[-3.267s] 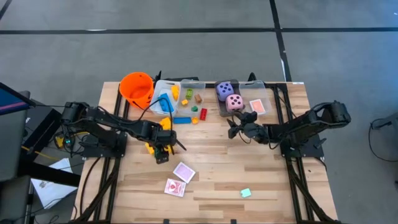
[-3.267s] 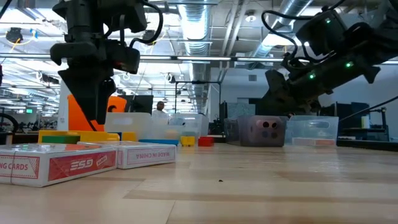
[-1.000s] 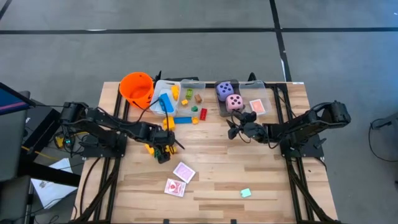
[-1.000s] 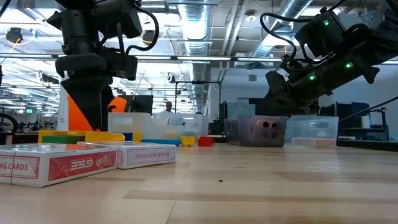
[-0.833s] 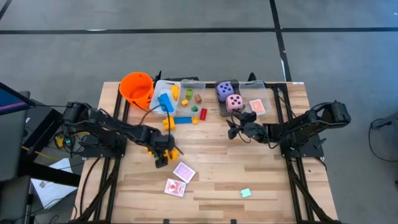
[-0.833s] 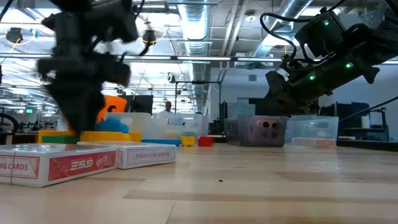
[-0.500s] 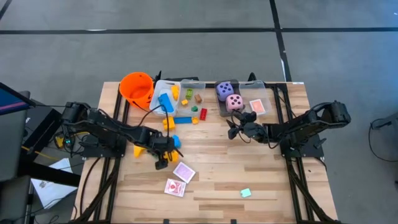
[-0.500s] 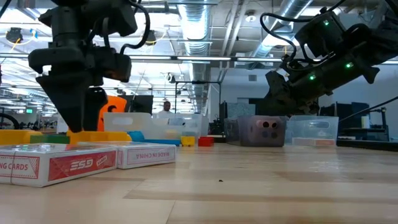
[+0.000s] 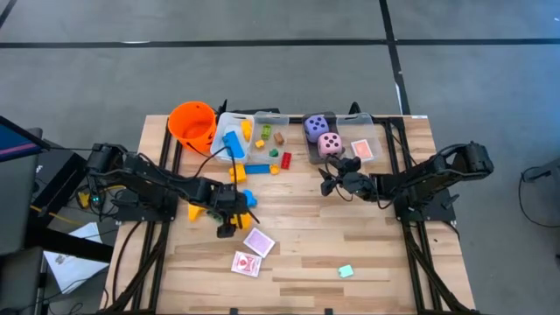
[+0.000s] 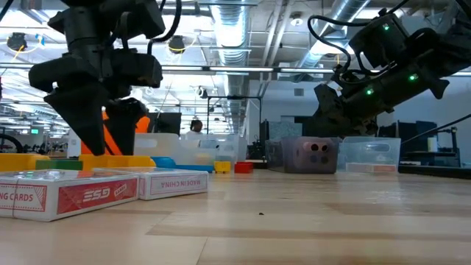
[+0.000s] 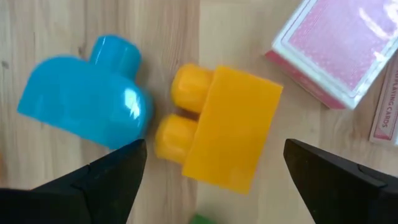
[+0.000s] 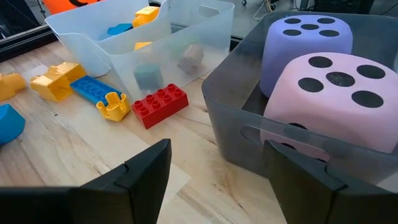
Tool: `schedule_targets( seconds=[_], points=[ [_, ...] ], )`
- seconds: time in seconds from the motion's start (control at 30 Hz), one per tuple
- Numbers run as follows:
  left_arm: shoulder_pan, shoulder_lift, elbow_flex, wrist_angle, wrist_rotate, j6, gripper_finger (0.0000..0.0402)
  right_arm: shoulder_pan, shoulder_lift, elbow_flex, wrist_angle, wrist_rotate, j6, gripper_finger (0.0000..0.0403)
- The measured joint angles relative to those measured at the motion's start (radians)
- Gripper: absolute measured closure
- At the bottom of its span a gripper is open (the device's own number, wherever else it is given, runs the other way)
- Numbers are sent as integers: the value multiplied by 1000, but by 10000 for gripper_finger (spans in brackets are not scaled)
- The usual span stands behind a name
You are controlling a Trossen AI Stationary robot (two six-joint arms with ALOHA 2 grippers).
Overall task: Pick & Place Toys
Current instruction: Put the large yellow game piece into the white bin
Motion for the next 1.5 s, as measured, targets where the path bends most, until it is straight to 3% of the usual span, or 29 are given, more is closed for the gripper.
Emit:
schedule_targets(
  seconds=[0.23, 0.9, 1.17, 1.37, 1.5],
  points=[
    [-6, 0, 1, 44, -6, 71, 30, 0, 0, 0, -3, 0, 0, 154],
    [-53, -2, -49, 124, -50, 63, 29, 0, 0, 0, -3, 0, 0, 154],
    [-52, -2, -49, 137, -144, 32, 29, 0, 0, 0, -4, 1, 0, 154],
    [-52, -2, -49, 134, -142, -65, 29, 0, 0, 0, -6, 1, 0, 154],
    [-52, -2, -49, 123, -53, -77, 29, 0, 0, 0, -6, 1, 0, 154]
  ],
)
